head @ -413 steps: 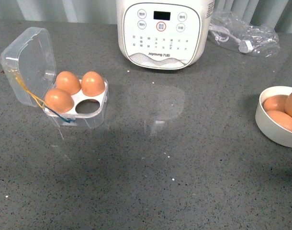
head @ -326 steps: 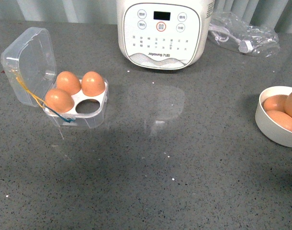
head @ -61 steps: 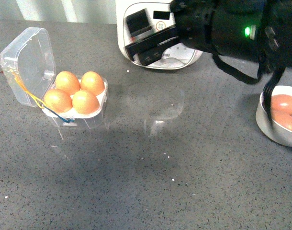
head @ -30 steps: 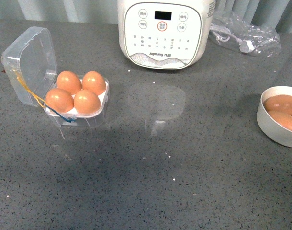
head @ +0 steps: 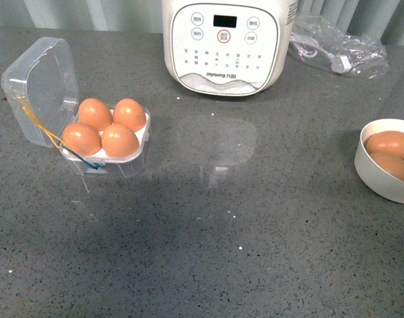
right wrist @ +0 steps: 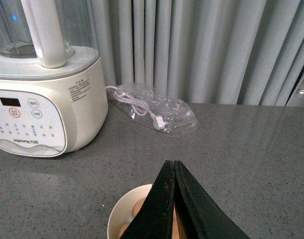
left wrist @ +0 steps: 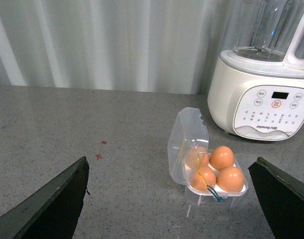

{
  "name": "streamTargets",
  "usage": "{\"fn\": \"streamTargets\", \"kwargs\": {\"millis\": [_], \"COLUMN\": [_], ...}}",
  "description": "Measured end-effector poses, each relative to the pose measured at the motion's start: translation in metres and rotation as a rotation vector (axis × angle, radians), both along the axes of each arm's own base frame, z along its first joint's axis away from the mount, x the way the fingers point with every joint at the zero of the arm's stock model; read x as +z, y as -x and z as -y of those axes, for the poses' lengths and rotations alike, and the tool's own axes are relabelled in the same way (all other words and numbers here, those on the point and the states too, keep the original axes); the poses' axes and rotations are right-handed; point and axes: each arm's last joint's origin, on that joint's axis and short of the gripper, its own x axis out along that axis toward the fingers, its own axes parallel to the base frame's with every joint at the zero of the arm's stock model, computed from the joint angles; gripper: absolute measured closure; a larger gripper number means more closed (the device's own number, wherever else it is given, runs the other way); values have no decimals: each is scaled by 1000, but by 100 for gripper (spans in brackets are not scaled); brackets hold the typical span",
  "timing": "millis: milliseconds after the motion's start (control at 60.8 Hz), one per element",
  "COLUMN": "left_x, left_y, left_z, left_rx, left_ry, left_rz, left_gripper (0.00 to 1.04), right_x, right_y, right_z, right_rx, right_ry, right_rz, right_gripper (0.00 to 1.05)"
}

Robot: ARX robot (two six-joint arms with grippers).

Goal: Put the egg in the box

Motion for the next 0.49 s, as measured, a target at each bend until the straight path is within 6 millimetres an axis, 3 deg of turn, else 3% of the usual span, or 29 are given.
{"fn": "streamTargets", "kwargs": {"millis": [214,494], "left_x": [0,0], "left_y": [0,0], "left_z": [0,0], "left_rx": [0,0], "left_ry": [0,0], "left_rz": [0,0], "left_gripper": [7,7], "right_x": [0,3], "right_y": [14,28], "right_z": [13,13], "right_rx": [-3,-2], "right_ry": [-2,-2], "right_rz": [1,11], "right_gripper": [102,102]}}
